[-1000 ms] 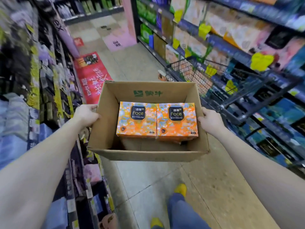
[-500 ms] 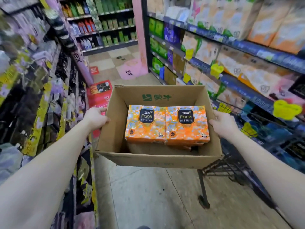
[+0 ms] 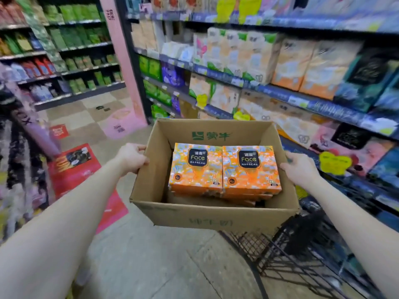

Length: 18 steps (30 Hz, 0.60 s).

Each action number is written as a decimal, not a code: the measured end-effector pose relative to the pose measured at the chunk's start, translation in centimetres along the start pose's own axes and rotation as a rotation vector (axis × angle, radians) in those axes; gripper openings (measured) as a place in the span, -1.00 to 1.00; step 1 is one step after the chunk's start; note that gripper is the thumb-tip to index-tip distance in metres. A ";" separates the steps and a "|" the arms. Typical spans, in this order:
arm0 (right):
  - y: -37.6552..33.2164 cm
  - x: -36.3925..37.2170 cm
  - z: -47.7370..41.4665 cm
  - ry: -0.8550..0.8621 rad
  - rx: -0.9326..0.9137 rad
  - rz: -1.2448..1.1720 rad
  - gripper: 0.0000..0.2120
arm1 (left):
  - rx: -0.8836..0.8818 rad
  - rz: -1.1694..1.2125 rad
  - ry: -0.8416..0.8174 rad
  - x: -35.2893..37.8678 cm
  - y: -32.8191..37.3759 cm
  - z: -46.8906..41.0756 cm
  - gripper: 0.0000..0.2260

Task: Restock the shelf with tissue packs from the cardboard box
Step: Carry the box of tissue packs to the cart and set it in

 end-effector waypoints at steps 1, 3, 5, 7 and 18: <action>0.2 -0.1 -0.7 0.025 0.022 0.017 -0.68 | 0.023 -0.005 -0.019 0.3 1.0 -2.1 -0.48; 0.7 -0.4 -1.6 0.073 0.084 0.020 -0.64 | 0.078 -0.021 -0.052 1.1 3.2 -5.8 -0.46; 1.3 -0.8 -2.0 0.122 0.143 -0.001 -0.65 | 0.144 -0.042 -0.087 2.1 5.9 -9.0 -0.46; 2.3 -1.2 -2.3 0.159 0.206 -0.017 -0.67 | 0.206 -0.066 -0.132 3.7 8.7 -12.0 -0.48; 11.6 -1.0 -5.5 0.248 0.524 -0.052 -0.69 | 0.361 -0.202 -0.421 19.8 17.6 -23.4 -0.52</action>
Point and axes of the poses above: each hand's wrist, its own z-axis away from the middle knuckle, its own x-axis out of the palm, y = z × x, the point moved 7 cm from there along -z, towards the middle knuckle, and after that the axes turned 1 degree about -y, right-handed, at the moved point
